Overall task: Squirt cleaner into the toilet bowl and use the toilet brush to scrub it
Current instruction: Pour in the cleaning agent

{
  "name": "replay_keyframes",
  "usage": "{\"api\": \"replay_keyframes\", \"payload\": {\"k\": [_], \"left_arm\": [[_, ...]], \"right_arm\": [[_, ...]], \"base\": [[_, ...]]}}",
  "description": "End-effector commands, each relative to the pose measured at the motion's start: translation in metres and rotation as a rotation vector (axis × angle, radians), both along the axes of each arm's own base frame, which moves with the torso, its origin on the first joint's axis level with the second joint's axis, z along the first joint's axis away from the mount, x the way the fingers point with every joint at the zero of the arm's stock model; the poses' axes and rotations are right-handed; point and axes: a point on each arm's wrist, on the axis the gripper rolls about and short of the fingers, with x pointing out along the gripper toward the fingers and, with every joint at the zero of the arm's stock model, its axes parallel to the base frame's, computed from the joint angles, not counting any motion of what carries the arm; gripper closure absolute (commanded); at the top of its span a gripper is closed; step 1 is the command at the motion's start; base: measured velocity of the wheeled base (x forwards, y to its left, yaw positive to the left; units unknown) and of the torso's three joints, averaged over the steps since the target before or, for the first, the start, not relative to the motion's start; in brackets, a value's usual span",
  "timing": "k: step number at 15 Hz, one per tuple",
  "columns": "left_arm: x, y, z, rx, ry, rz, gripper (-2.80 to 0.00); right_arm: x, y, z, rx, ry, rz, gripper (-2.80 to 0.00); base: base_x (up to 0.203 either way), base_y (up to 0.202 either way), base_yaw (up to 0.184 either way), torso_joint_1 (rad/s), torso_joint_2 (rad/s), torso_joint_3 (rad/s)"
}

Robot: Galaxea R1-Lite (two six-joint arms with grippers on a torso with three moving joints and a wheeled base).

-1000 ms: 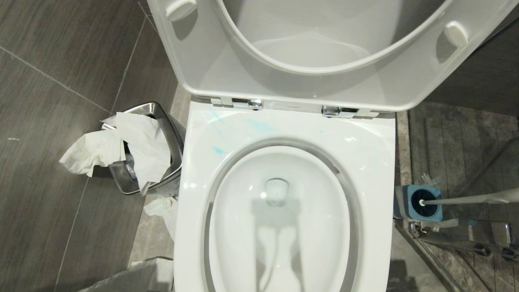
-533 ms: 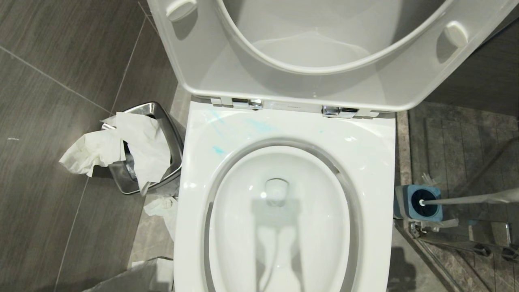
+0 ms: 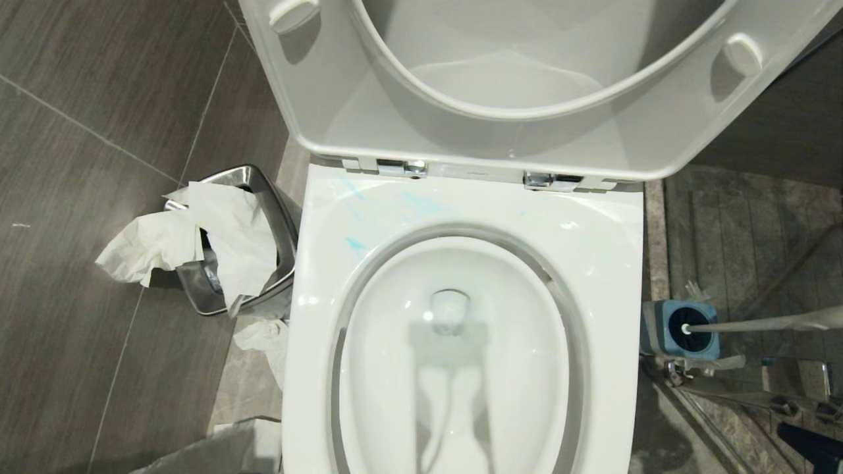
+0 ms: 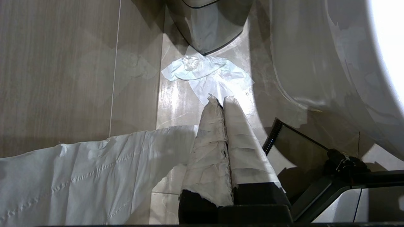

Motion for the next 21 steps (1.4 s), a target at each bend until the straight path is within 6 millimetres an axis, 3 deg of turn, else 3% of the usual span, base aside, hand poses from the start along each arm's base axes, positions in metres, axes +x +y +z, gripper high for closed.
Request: {"api": "replay_keyframes", "payload": {"k": [1,6,10,13,17,21], "left_arm": [[0.000,0.000,0.000,0.001,0.001,0.000,0.00],[0.000,0.000,0.000,0.001,0.001,0.000,0.00],[0.000,0.000,0.000,0.001,0.001,0.002,0.00],[0.000,0.000,0.000,0.001,0.001,0.002,0.00],[0.000,0.000,0.000,0.001,0.001,0.001,0.00],[0.000,0.000,0.000,0.001,0.001,0.000,0.00]], "right_arm": [[0.036,0.001,-0.020,0.027,0.037,0.004,0.00],[0.087,0.002,-0.044,0.066,-0.027,0.016,0.00],[0.128,0.002,-0.082,0.070,-0.072,0.024,0.00],[0.163,0.002,-0.070,0.066,-0.253,0.023,0.00],[0.189,0.003,-0.072,0.071,-0.305,0.029,0.00],[0.202,0.005,-0.079,0.093,-0.304,0.076,0.00]], "base": [[0.000,0.000,0.000,0.000,0.00,0.000],[0.000,0.000,0.000,0.000,0.00,0.000],[0.000,0.000,0.000,0.000,0.00,0.000],[0.000,0.000,0.000,0.000,0.00,0.000],[0.000,0.000,0.000,0.000,-0.01,0.000],[0.000,0.000,0.000,0.000,0.00,0.000]]}}
